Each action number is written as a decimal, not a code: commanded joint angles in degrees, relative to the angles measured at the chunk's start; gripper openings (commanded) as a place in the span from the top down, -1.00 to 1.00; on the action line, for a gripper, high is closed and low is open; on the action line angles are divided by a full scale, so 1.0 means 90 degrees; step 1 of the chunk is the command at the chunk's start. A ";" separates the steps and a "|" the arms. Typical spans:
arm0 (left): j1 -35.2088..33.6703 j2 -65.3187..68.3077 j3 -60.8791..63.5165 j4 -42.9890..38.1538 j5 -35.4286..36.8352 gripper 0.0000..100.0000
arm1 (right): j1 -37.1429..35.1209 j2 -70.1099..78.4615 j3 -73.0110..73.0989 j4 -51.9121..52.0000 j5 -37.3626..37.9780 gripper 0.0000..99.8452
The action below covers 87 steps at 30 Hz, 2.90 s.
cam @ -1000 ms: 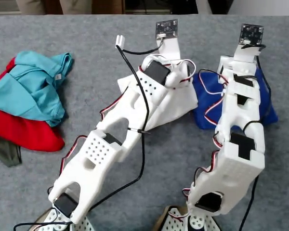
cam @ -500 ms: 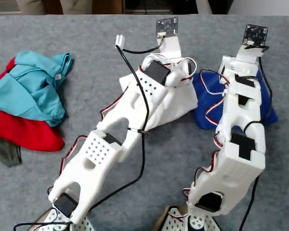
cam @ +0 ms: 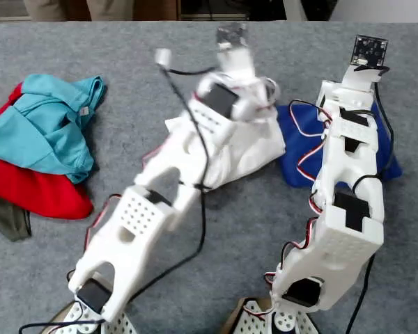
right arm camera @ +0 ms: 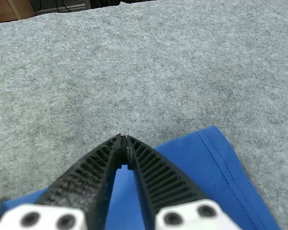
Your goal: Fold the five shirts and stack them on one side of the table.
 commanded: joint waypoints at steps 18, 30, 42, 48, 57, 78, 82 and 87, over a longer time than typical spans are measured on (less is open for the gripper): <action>-0.3849 -0.0347 0.0606 0.2403 -0.1289 0.96 | -0.1880 -0.0357 -0.3687 0.5421 0.2608 0.99; -0.3712 -0.0562 0.1797 0.2383 -0.1319 0.96 | -0.3443 0.2115 -0.8278 0.8938 0.3526 0.99; -0.3458 -0.2701 0.2911 0.2403 -0.2764 0.96 | -0.3834 0.3629 -0.9773 0.9836 0.3507 0.99; -0.2872 -0.4664 0.4474 0.2374 -0.2852 0.96 | -0.3922 0.3824 -0.9783 0.9797 0.3526 0.99; -0.3429 -0.5250 0.5226 0.1504 -0.2393 0.96 | -0.4107 0.4459 -0.9822 0.9651 0.3507 0.99; -0.3497 -0.5241 0.5226 0.1465 -0.2393 0.96 | -0.2896 0.4430 -0.9871 0.9963 0.3516 0.99; -0.3497 -0.5241 0.5226 0.1446 -0.2393 0.96 | -0.2642 0.4020 -0.9294 0.9963 0.3536 0.99; -0.3516 -0.5231 0.5284 0.1348 -0.2393 0.96 | -0.2134 0.3355 -0.8151 0.9963 0.3546 0.99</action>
